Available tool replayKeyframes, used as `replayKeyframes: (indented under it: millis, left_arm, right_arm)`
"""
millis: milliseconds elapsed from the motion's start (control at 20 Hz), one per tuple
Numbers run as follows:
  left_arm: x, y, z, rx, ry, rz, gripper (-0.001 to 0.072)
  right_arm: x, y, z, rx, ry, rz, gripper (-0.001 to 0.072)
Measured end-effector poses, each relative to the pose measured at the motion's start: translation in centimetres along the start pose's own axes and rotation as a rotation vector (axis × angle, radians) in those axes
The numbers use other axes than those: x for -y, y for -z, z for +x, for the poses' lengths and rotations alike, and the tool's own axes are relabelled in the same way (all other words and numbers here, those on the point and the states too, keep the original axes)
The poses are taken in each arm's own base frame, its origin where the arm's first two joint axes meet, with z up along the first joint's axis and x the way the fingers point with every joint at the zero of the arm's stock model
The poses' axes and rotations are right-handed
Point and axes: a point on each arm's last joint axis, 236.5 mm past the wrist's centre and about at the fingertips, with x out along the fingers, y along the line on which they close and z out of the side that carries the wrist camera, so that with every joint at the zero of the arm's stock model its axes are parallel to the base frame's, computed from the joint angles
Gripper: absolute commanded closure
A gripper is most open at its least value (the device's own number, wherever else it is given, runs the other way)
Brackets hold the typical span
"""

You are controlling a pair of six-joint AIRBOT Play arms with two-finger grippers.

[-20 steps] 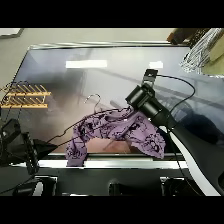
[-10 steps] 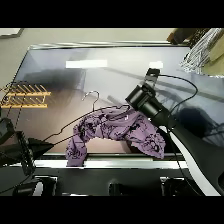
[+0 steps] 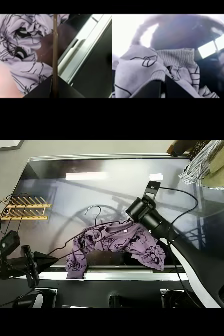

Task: Fold the clothes and pants, and hang the long-sleeved shirts on hangers.

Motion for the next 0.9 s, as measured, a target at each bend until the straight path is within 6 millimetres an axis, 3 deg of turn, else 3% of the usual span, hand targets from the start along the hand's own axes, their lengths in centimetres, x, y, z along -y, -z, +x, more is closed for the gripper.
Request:
replayKeyframes:
  millis: [400, 750, 900]
  left_arm:
    - [0.2, 1.1, 1.4, -0.003, 0.040, -0.035, 0.0681]
    - [-1.1, 0.1, 2.6, 0.040, 0.013, -0.025, 0.0682]
    - [-0.6, 0.0, 3.2, 0.032, 0.044, -0.009, 0.0682]
  right_arm:
    - [0.1, -0.1, -1.4, -0.007, -0.045, 0.004, 0.0675]
    - [-0.4, 0.4, -3.4, -0.040, -0.129, -0.002, 0.0675]
    - [-0.4, 0.4, -3.9, -0.041, -0.147, -0.007, 0.0675]
